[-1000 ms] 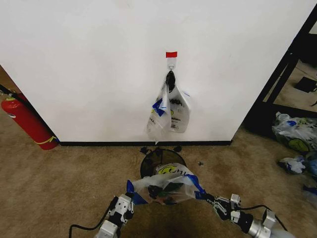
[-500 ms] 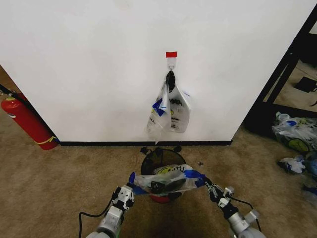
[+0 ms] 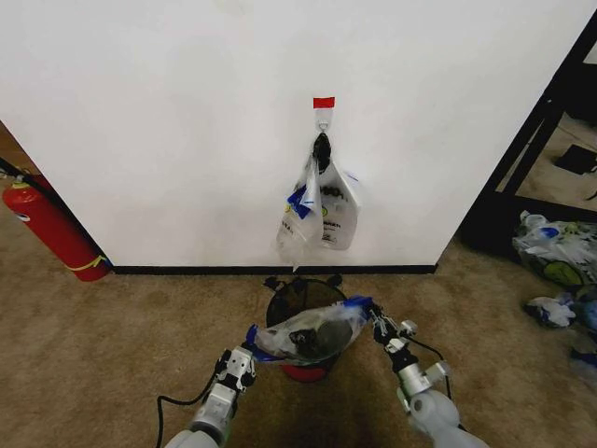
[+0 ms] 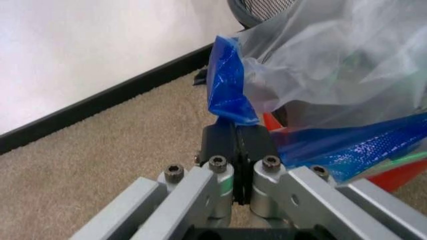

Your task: Pick up the garbage bag from the wall and place it over the trash bin.

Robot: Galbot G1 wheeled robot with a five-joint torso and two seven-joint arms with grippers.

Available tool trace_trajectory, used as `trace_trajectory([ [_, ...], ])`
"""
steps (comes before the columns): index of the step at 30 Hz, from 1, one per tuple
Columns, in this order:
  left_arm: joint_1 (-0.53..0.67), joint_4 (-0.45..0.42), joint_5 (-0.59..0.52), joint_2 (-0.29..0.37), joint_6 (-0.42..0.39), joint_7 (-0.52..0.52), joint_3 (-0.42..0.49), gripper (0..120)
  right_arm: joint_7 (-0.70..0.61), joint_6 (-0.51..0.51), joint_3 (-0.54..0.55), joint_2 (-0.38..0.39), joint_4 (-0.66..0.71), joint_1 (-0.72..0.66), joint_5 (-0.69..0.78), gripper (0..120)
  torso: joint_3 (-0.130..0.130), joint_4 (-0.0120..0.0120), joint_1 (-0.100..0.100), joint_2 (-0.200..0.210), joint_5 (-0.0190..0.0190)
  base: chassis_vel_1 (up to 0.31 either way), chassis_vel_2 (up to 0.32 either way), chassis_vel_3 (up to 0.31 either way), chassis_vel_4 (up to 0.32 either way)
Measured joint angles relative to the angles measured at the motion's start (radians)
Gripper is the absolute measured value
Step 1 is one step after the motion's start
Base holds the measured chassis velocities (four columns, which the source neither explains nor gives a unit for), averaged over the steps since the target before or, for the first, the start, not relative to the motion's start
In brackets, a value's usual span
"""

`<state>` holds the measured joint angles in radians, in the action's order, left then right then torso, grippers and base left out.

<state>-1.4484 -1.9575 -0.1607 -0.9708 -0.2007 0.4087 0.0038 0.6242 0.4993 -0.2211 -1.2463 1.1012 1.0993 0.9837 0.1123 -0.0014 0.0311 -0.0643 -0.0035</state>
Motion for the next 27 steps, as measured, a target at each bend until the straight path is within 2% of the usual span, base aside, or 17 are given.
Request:
trace_trajectory([
  [14, 0.048, 0.09, 0.021, -0.042, 0.05, -0.016, 0.007, 0, -0.001, -0.019, -0.019, -0.098, -0.164, -0.104, -0.046, 0, 0.0, -0.0001, 0.0, 0.0, -0.0001, 0.0, 0.0, 0.0, 0.0],
  [21, 0.087, 0.107, 0.0, -0.06, 0.07, -0.024, -0.015, 0, -0.006, -0.043, -0.017, -0.133, -0.183, -0.16, -0.033, 0, 0.0, 0.0, 0.0, 0.0, 0.0, 0.0, 0.0, 0.0, 0.0],
  [27, 0.133, 0.179, -0.001, -0.081, 0.132, -0.063, -0.035, 0, -0.008, -0.054, -0.017, -0.153, -0.237, -0.214, -0.034, 0, 0.0, 0.0, 0.0, 0.0, -0.0001, 0.0, 0.0, 0.0, 0.0],
])
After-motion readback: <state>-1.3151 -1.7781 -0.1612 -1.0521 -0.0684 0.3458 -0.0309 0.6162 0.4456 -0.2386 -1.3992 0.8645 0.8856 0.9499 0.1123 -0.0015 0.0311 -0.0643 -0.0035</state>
